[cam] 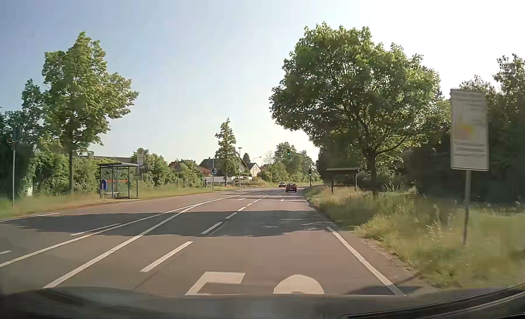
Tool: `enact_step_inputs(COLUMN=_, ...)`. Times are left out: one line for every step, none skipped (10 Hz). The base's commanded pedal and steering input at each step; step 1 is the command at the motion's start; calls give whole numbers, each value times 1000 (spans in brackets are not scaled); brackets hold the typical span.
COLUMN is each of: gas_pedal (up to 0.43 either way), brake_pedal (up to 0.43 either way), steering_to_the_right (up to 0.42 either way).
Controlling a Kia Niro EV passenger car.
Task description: Follow the waypoints while adhering to traffic rules and regulations
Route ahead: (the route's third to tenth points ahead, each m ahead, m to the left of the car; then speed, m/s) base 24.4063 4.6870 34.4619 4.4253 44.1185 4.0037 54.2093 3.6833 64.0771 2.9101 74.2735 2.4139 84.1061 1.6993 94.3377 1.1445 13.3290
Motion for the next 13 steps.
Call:
enact_step_inputs(gas_pedal=28, brake_pedal=30, steering_to_the_right=7)
enact_step_inputs(gas_pedal=28, brake_pedal=30, steering_to_the_right=7)
enact_step_inputs(gas_pedal=28, brake_pedal=30, steering_to_the_right=7)
enact_step_inputs(gas_pedal=28, brake_pedal=24, steering_to_the_right=7)
enact_step_inputs(gas_pedal=39, brake_pedal=30, steering_to_the_right=6)
enact_step_inputs(gas_pedal=39, brake_pedal=30, steering_to_the_right=6)
enact_step_inputs(gas_pedal=39, brake_pedal=30, steering_to_the_right=6)
enact_step_inputs(gas_pedal=39, brake_pedal=30, steering_to_the_right=6)
enact_step_inputs(gas_pedal=39, brake_pedal=24, steering_to_the_right=5)
enact_step_inputs(gas_pedal=39, brake_pedal=30, steering_to_the_right=5)
enact_step_inputs(gas_pedal=39, brake_pedal=30, steering_to_the_right=4)
enact_step_inputs(gas_pedal=39, brake_pedal=24, steering_to_the_right=4)
enact_step_inputs(gas_pedal=39, brake_pedal=30, steering_to_the_right=3)
